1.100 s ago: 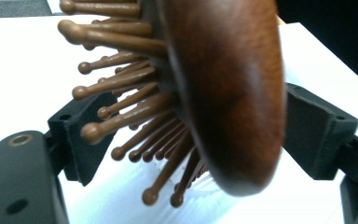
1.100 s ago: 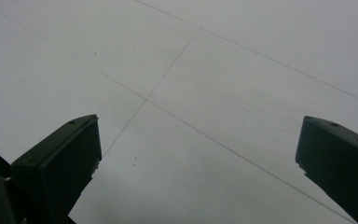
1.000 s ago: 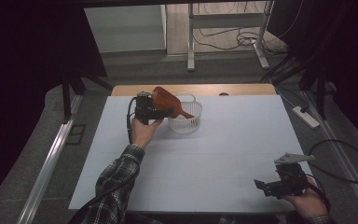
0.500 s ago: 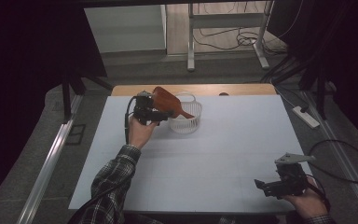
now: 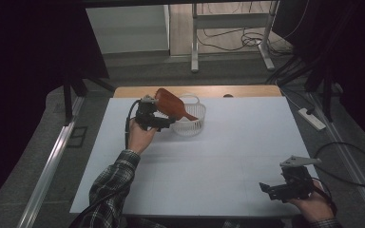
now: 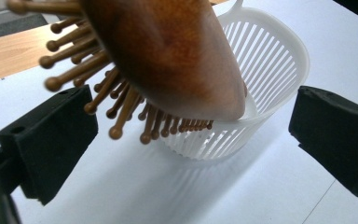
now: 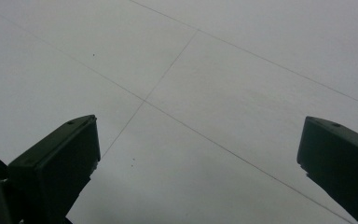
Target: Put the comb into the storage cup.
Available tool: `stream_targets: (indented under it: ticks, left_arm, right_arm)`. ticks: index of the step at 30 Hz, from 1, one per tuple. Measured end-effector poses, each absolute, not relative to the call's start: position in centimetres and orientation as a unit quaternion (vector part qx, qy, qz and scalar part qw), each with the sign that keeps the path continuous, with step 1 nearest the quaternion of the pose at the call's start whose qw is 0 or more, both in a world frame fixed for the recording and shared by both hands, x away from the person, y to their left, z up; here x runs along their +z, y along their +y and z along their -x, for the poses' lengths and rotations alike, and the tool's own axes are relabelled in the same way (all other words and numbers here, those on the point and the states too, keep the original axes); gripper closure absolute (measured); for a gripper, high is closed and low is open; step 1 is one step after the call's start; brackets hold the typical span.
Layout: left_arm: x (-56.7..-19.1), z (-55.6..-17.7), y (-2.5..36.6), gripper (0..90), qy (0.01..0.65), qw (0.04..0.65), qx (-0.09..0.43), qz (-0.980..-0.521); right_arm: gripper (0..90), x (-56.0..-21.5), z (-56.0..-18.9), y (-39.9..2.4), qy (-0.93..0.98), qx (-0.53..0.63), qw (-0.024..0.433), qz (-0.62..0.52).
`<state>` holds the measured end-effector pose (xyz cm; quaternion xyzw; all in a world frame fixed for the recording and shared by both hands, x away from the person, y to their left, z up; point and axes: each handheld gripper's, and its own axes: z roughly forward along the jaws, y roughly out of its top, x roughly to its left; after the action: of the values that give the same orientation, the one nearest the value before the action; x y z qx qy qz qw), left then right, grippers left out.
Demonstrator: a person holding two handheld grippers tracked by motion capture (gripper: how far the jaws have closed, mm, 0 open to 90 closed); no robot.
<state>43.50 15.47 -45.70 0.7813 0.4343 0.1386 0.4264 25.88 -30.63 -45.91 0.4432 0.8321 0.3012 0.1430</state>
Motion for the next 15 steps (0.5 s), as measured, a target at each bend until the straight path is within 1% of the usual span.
stream_targets:
  ticks: [8,15]
  left_arm:
    - [-45.6,-42.8,15.7,0.0,0.424,0.427,0.150,-0.785]
    - [-45.7,-42.4,16.0,0.0,0.422,0.433,0.146,-0.783]
  right_arm:
    - [0.0,-45.9,-25.9,-30.6,0.832,0.301,0.144,-0.443]
    - [0.0,-45.9,-25.8,-30.6,0.832,0.302,0.147,-0.441]
